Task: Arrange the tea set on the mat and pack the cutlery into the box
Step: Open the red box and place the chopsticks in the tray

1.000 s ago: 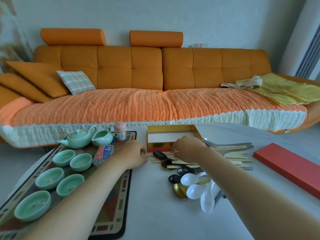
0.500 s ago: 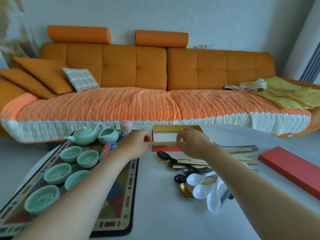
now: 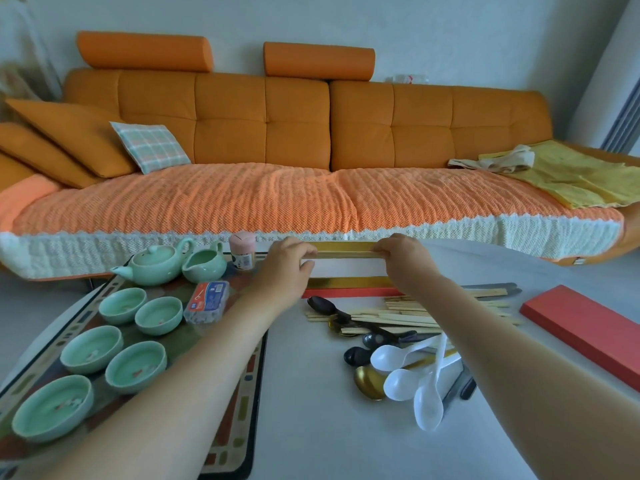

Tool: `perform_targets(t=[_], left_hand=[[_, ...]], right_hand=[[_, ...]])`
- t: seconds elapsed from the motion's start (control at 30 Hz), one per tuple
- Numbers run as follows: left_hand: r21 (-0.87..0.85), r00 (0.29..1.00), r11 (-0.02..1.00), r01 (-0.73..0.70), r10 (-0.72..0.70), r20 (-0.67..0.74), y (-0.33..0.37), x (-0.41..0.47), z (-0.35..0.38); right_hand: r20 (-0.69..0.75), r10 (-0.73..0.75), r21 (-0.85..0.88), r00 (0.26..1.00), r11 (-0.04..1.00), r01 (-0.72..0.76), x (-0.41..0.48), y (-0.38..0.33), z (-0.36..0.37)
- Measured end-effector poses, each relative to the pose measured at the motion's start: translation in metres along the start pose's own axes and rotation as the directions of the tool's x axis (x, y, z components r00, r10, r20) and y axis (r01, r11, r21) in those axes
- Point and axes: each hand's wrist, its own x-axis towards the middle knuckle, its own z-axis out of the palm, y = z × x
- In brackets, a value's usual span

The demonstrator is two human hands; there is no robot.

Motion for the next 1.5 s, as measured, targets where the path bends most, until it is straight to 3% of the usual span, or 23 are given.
perform_targets(t=[0.17,0.27,0.53,0.8,0.97,1.1,1.2,1.3,1.37,1.5], left_hand=[[0.133,0.984,0.991,-0.006,-0.017,0.177,0.008,-0.003,0.014],[0.149,0.970,0.988,-0.048,0.011,0.242,0.013,-0.003,0.016],[0.246,0.941,0.952,-0.181,0.095,0.324,0.014,-0.004,0.025],[0.153,0.918,0.988,-0.011,-0.051,0.394,0.032,-0.020,0.008],[0.193,0.900,0.981,0.003,-0.087,0.427,0.035,-0.033,-0.003],[0.296,0.921,0.954,-0.040,-0.079,0.381,0.043,-0.038,-0.016],[0.248,0.959,0.964,-0.097,0.023,0.283,0.055,-0.033,-0.018],[0.178,0.970,0.966,-0.190,0.157,0.184,0.076,-0.030,-0.006],[0.110,0.956,0.971,-0.213,0.183,0.229,0.094,-0.031,0.007],[0.113,0.876,0.967,-0.230,0.154,0.457,0.114,-0.032,0.034]], right_hand=[[0.047,0.087,-0.139,0.995,0.987,-0.080,0.006,0.007,0.005],[0.108,0.127,-0.096,0.986,0.989,-0.116,0.008,0.012,0.004],[0.279,-0.080,-0.068,0.957,0.992,0.103,-0.018,-0.001,-0.005],[0.430,-0.078,-0.003,0.900,0.996,0.088,-0.051,-0.016,-0.026],[0.443,-0.066,0.021,0.894,0.998,0.063,-0.067,-0.020,-0.037],[0.292,-0.029,0.142,0.956,0.990,-0.013,-0.073,-0.011,-0.053],[0.176,0.019,0.095,0.984,0.995,-0.036,-0.073,0.012,-0.069],[0.164,0.050,-0.033,0.985,0.998,-0.045,-0.077,0.039,-0.078],[0.238,0.053,-0.113,0.970,0.993,-0.026,-0.084,0.050,-0.081],[0.321,0.023,-0.090,0.947,0.996,0.007,-0.096,0.055,-0.084]])
